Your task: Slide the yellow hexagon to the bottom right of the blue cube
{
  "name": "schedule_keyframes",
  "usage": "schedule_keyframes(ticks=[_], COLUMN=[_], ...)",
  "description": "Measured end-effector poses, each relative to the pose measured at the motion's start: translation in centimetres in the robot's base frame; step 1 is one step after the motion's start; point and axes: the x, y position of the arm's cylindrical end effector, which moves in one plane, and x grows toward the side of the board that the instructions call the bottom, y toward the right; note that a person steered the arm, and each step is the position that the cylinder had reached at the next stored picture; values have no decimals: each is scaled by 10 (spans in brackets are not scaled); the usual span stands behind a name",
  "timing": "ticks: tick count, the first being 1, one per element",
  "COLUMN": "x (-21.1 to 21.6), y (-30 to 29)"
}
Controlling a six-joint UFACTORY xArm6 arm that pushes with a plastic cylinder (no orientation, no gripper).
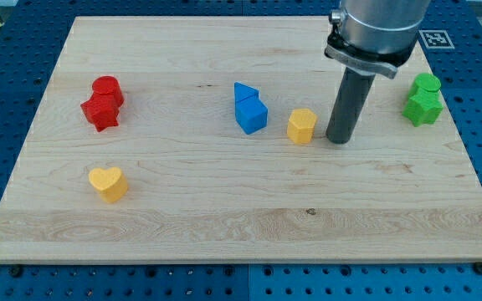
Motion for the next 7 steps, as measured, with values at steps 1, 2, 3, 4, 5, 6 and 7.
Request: schedule_keyframes(ticks=[1,2,3,4,5,6,7], x=[-18,-17,13,30,14,-1,-2], y=[-3,4,19,6,-10,-32,-52])
